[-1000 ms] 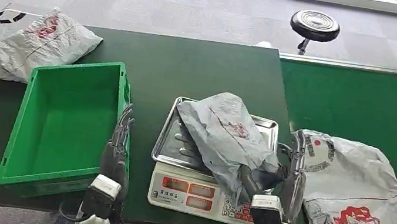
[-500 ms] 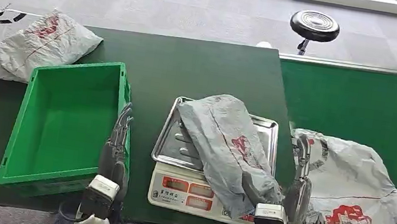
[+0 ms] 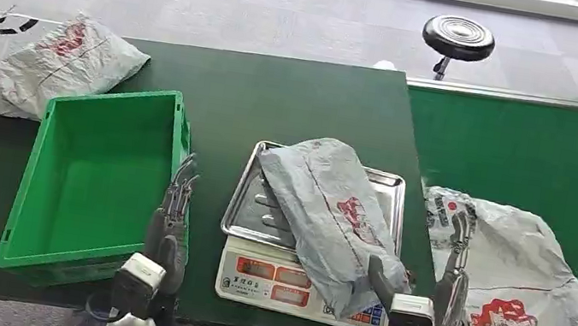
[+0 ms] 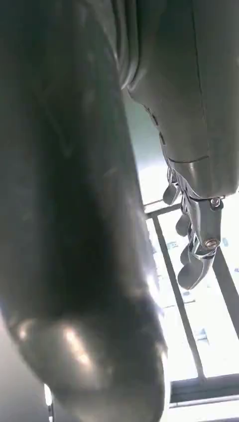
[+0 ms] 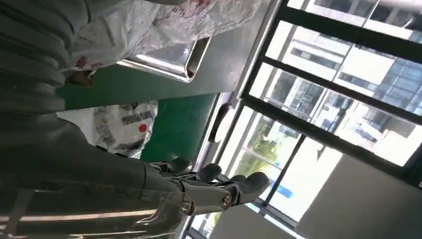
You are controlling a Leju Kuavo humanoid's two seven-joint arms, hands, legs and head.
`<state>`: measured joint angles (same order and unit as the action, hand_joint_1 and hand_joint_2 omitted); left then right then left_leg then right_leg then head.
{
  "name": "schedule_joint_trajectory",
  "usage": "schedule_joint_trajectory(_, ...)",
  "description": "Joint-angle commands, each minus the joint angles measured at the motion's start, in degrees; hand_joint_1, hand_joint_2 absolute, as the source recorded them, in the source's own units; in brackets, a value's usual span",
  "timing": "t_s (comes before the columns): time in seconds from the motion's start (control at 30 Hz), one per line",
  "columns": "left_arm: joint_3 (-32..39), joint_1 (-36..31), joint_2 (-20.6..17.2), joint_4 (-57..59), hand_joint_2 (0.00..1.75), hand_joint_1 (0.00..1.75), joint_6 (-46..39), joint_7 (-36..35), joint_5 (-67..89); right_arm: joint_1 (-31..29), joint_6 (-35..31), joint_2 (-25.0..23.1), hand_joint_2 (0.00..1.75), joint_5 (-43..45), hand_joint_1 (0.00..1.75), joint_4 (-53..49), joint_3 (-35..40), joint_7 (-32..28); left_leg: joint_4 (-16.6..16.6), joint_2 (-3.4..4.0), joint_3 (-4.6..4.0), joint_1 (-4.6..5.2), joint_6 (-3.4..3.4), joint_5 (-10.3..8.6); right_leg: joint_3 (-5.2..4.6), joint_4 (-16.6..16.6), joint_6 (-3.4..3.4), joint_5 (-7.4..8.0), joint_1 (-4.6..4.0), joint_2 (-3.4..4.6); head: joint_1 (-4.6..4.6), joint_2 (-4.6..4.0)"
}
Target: Moved the parcel from conveyor to table for the left to box.
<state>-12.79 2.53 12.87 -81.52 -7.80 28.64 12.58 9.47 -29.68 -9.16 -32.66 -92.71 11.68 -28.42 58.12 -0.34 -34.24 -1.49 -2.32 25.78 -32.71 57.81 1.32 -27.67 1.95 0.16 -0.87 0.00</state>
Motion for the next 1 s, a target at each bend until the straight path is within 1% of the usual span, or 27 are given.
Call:
schedule_joint_trajectory(0.03,-1.3,-0.5,-2.0,0.0,0.0,0.0,-2.2,-1.9,6.7,3.4,2.3,-2.0,1.75,4.5,0.0,-4.9,-17.2,1.6,-0.1,-0.21,0.11,0.03,0.18,-0.06,0.21,-0.2,-0.16,-0.02,-0.02,-0.27,0.0,0.0)
schedule_joint_trajectory(0.17,-3.3,-1.5,-2.5,-0.2,0.0,0.0,-2.7,-3.2,12.2,4.6,1.4,-4.9,1.75,2.9,0.0,-8.5,-21.4,1.1,0.0,-0.07,0.0,0.03,0.11,0.0,0.06,0.0,-0.1,-0.02,0.0,-0.12,0.0,0.0)
schedule_joint_trajectory(0.33,-5.8,-4.7,-2.8,2.0,0.0,0.0,-3.3,-5.5,17.4,5.6,3.6,-7.4,1.75,2.4,0.0,-11.4,-25.1,0.3,-0.1,-0.27,0.04,0.03,0.18,-0.07,0.15,-0.1,-0.21,-0.02,-0.03,-0.35,0.0,0.0)
schedule_joint_trajectory(0.37,-6.4,-6.1,-2.9,3.2,1.75,0.0,-3.6,-5.8,18.4,5.5,4.2,-7.8,1.75,2.3,0.0,-11.5,-25.6,0.2,-0.1,-0.19,0.03,0.05,0.13,-0.04,0.1,-0.1,-0.12,-0.03,0.02,-0.25,0.0,0.0)
schedule_joint_trajectory(0.47,-7.7,-8.0,-3.4,4.6,1.75,0.0,-4.9,-6.8,22.5,5.5,4.6,-8.2,1.75,2.2,0.0,-11.6,-26.0,-0.1,-0.1,-0.14,0.06,0.04,0.15,-0.06,0.12,-0.1,-0.14,0.01,0.0,-0.22,0.0,0.0)
schedule_joint_trajectory(0.63,-7.7,-8.0,-3.4,4.6,1.75,0.0,-4.9,-6.8,22.5,5.5,4.6,-8.2,1.75,2.2,0.0,-11.6,-26.0,-0.1,-0.1,-0.01,0.16,0.05,0.15,-0.03,0.18,-0.2,-0.1,0.05,0.0,-0.08,0.0,0.0)
schedule_joint_trajectory(0.97,-7.7,-7.8,-3.4,4.6,1.75,0.0,-4.9,-6.8,22.5,5.4,4.6,-8.2,1.75,2.2,0.0,-11.6,-26.0,-0.1,-0.2,-0.04,0.24,0.05,0.21,-0.07,0.26,-0.3,-0.19,0.07,-0.02,-0.1,0.0,0.0)
schedule_joint_trajectory(1.0,-7.7,-7.8,-3.4,4.6,1.75,0.0,-4.9,-6.8,22.5,5.4,4.6,-8.2,1.75,2.2,0.0,-11.6,-26.0,-0.1,-0.1,-0.01,0.17,0.03,0.16,-0.03,0.19,-0.2,-0.11,0.04,-0.02,-0.05,0.0,0.0)
